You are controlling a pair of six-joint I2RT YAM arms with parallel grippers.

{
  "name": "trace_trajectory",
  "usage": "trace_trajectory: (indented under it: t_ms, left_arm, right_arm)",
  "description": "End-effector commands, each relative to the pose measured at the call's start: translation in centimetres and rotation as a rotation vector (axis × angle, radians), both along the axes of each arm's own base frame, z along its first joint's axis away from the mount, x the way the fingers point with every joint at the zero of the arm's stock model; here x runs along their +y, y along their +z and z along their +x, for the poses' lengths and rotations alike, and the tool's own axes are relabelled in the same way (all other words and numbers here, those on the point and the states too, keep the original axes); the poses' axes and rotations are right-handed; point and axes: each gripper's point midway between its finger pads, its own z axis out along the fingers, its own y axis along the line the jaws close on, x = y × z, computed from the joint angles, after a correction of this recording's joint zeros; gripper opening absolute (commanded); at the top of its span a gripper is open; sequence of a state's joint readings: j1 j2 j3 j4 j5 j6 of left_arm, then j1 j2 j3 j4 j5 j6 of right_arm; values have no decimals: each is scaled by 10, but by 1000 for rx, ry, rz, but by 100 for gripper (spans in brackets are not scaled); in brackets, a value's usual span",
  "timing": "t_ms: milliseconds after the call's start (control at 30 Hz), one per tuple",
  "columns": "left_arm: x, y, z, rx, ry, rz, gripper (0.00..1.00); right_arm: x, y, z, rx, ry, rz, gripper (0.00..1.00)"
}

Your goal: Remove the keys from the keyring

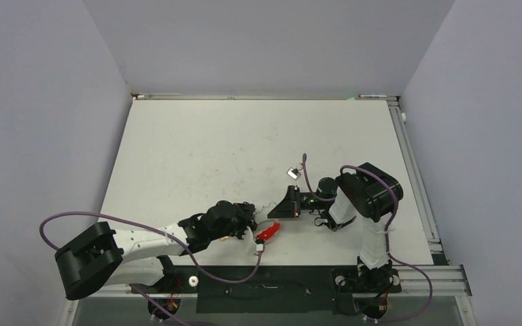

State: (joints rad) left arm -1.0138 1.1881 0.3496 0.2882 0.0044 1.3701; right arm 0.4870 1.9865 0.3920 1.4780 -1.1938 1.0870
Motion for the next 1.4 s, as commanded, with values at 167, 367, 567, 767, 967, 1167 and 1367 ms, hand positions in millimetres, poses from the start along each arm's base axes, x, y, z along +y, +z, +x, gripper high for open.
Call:
trace_trajectory:
  t_ms: [167,367,567,767,967,1167,1367]
  left_arm:
    - [6,15,13,59,100,-100,0]
    - [17,20,28,99,168,-168,0]
    - [26,9,30,157,169,-149,0]
    - [21,4,15,207,99,-163,0]
    - [18,11,11,219,91,-220,0]
    - [17,18,-1,226,39,-244,0]
    - [19,19,-6,222,18,-235,0]
  right_arm:
    - [5,53,-5,-323,38,172,5]
    - [9,49,-6,-315,50,156,5]
    - [14,55,-9,-322,70,153,5]
    - [18,57,-11,-297,67,135,5]
    - [18,53,-12,-271,66,122,5]
    - [18,50,-10,-257,60,114,5]
    - [17,47,-9,-242,57,107,5]
